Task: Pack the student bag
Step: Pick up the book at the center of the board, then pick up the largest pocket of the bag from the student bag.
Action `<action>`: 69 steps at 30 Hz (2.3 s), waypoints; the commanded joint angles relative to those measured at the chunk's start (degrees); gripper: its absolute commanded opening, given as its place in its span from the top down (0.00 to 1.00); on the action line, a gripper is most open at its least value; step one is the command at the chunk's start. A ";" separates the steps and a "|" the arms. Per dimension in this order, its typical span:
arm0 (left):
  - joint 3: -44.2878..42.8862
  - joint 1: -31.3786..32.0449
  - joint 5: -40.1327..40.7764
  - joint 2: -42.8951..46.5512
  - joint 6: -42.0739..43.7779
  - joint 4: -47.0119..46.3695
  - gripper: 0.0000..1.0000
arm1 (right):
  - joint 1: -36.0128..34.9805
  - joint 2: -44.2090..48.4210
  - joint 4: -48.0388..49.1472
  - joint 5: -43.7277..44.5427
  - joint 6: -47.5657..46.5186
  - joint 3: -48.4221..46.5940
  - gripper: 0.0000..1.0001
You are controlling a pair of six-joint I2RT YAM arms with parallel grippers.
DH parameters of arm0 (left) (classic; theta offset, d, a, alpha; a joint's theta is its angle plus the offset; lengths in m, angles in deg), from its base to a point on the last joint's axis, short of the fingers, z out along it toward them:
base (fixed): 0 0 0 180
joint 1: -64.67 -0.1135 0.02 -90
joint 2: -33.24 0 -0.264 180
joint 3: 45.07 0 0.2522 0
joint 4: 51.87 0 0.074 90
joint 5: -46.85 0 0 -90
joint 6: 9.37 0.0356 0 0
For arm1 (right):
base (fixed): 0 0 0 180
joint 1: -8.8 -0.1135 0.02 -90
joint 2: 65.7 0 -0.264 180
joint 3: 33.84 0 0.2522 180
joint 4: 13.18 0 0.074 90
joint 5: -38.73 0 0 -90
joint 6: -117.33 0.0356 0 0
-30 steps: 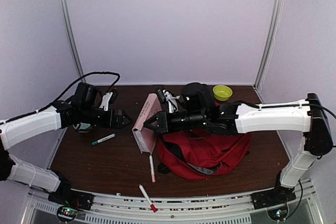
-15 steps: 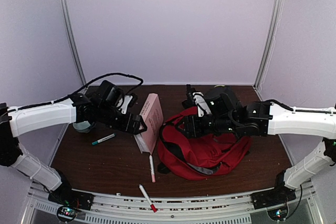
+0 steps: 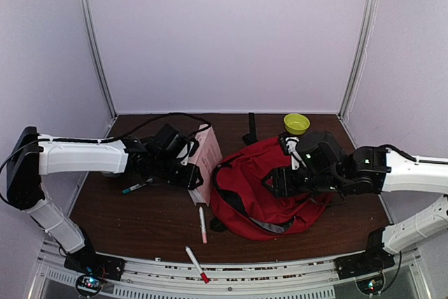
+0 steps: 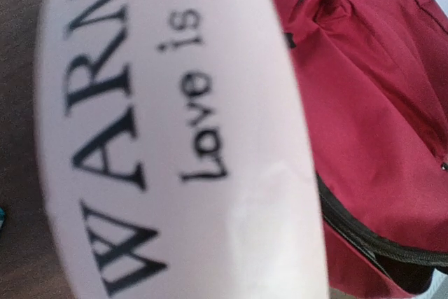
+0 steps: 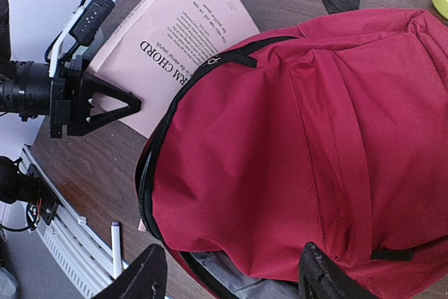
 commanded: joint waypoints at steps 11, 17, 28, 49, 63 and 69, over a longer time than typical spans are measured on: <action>-3.67 1.92 10.77 5.93 -0.89 6.26 0.88 | -4.44 -6.18 -8.16 5.07 -5.13 -9.14 0.24; -4.44 1.92 11.84 12.74 3.18 11.16 0.91 | -6.73 -13.13 -8.43 3.91 -7.99 -13.87 0.00; -2.33 1.92 4.74 29.11 5.51 19.09 0.91 | -6.47 -22.84 -2.95 3.53 -9.70 -15.51 0.14; 11.74 2.52 -17.87 45.54 3.76 10.33 0.93 | -4.93 -21.26 -0.96 4.94 -12.53 -16.54 1.00; 17.70 2.86 -27.01 46.12 -0.75 2.05 0.95 | -2.66 -12.67 -5.99 16.95 -11.45 -18.39 1.00; 19.74 4.25 -29.51 45.98 -1.96 1.44 0.95 | -1.91 -10.73 -6.44 20.33 -10.72 -18.56 1.00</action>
